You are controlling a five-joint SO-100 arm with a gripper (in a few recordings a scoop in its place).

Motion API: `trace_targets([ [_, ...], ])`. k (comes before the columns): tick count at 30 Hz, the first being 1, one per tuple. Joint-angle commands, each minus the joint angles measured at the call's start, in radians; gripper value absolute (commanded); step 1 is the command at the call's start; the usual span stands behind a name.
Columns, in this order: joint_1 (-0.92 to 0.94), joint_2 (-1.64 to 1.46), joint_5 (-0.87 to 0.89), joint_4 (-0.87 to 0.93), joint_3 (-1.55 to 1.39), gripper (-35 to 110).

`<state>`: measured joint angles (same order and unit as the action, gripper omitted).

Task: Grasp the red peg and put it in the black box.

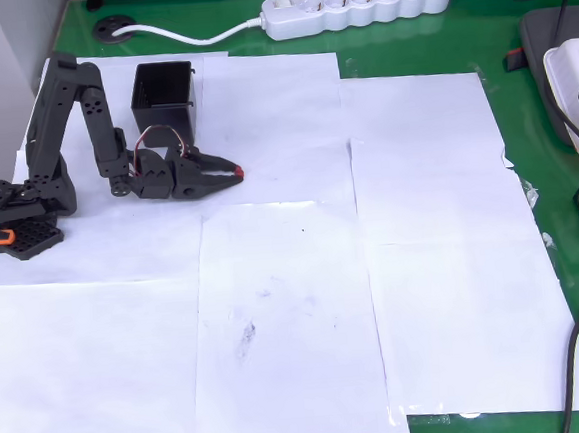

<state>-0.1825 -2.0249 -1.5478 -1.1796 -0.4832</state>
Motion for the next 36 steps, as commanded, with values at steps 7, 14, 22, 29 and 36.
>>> trace_targets([
  [7,-0.018,-0.018,-0.02,-0.005,-0.017,0],
  [14,-0.028,0.081,-0.003,-0.049,-0.012,0],
  [22,-0.15,0.548,0.052,0.325,-0.202,0],
  [29,-0.307,0.845,0.067,0.744,-0.374,0],
  [36,-0.417,1.195,0.13,1.397,-0.477,0],
])
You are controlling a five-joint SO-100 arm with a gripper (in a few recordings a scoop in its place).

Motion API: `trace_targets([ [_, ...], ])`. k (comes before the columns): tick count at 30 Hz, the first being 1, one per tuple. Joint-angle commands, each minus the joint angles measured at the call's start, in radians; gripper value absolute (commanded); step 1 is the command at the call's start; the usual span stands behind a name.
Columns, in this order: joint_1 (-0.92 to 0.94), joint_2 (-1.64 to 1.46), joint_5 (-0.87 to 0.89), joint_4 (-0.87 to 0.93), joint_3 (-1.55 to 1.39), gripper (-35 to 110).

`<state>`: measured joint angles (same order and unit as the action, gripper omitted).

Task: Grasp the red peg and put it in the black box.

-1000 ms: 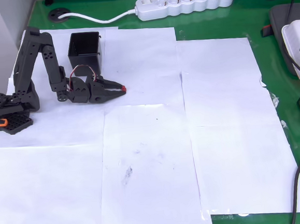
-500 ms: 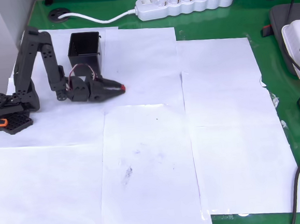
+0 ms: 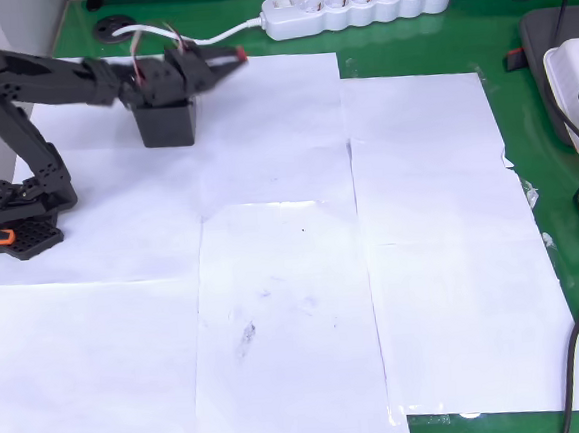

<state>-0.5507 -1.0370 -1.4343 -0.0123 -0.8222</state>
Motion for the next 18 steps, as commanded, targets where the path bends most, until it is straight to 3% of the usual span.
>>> trace_targets([
  [1,-0.063,0.249,0.026,0.311,-0.147,0],
  [11,-0.081,0.305,0.086,1.08,-0.387,0],
  [18,-0.132,0.137,0.169,1.368,-0.557,0],
])
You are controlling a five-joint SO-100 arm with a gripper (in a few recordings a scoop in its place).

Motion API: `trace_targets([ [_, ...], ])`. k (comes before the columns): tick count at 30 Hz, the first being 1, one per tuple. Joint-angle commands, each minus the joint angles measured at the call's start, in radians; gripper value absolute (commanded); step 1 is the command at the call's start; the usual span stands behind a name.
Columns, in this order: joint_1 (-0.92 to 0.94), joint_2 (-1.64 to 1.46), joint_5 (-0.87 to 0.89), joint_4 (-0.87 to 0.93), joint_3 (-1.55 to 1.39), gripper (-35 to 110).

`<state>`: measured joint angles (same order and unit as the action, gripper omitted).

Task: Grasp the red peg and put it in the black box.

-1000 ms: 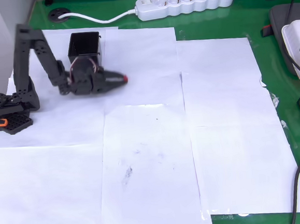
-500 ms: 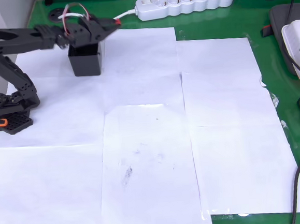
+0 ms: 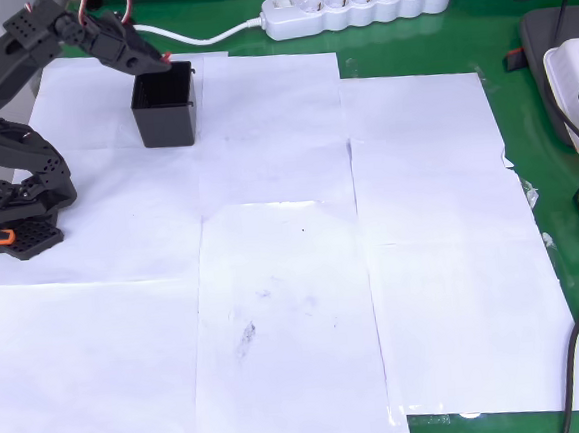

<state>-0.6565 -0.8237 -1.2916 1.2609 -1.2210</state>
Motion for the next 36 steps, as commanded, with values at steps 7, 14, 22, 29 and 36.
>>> trace_targets([
  [7,-0.072,-0.29,0.179,0.207,-0.287,0],
  [14,-0.067,-0.425,0.224,0.16,-0.339,0],
  [22,-0.066,-0.495,0.244,0.126,-0.339,1],
  [29,-0.055,-0.492,0.232,0.156,-0.341,19],
  [36,-0.048,-0.492,0.221,0.176,-0.379,22],
])
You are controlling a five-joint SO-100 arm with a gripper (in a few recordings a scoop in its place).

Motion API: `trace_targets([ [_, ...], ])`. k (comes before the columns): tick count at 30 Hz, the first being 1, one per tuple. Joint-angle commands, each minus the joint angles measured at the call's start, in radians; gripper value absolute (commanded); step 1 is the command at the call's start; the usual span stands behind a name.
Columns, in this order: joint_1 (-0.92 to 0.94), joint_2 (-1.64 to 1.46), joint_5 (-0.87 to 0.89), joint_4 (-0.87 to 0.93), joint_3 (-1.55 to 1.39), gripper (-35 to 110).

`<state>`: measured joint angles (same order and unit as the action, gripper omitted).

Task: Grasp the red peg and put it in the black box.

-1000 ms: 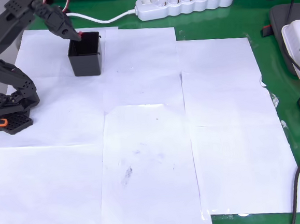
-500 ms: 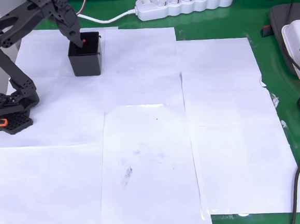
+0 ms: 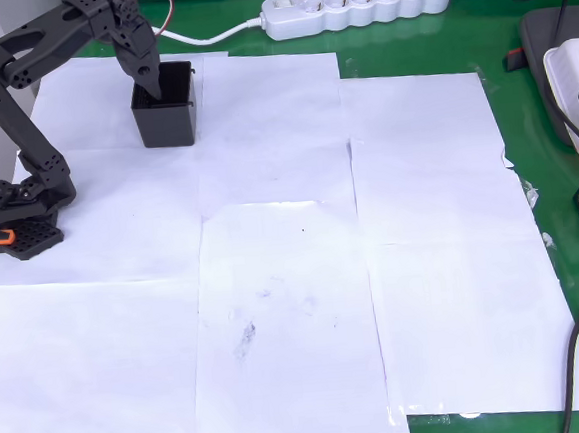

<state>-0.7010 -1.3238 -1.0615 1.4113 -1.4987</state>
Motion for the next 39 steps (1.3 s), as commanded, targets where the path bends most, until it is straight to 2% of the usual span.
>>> trace_targets([
  [1,-0.002,0.008,-0.011,0.037,-0.115,22],
  [5,0.006,0.037,-0.029,0.098,-0.215,19],
  [8,0.031,0.092,-0.051,0.181,-0.327,0],
  [14,0.172,0.307,-0.163,0.219,-0.347,0],
  [17,0.278,0.446,-0.204,0.153,-0.133,0],
  [22,0.451,0.617,-0.287,-0.008,0.385,0],
  [25,0.502,0.68,-0.322,-0.071,0.63,0],
  [28,0.518,0.873,-0.367,-0.109,0.891,0],
  [32,0.526,0.996,-0.347,-0.083,1.045,0],
  [39,0.584,1.172,-0.414,-0.091,1.273,0],
])
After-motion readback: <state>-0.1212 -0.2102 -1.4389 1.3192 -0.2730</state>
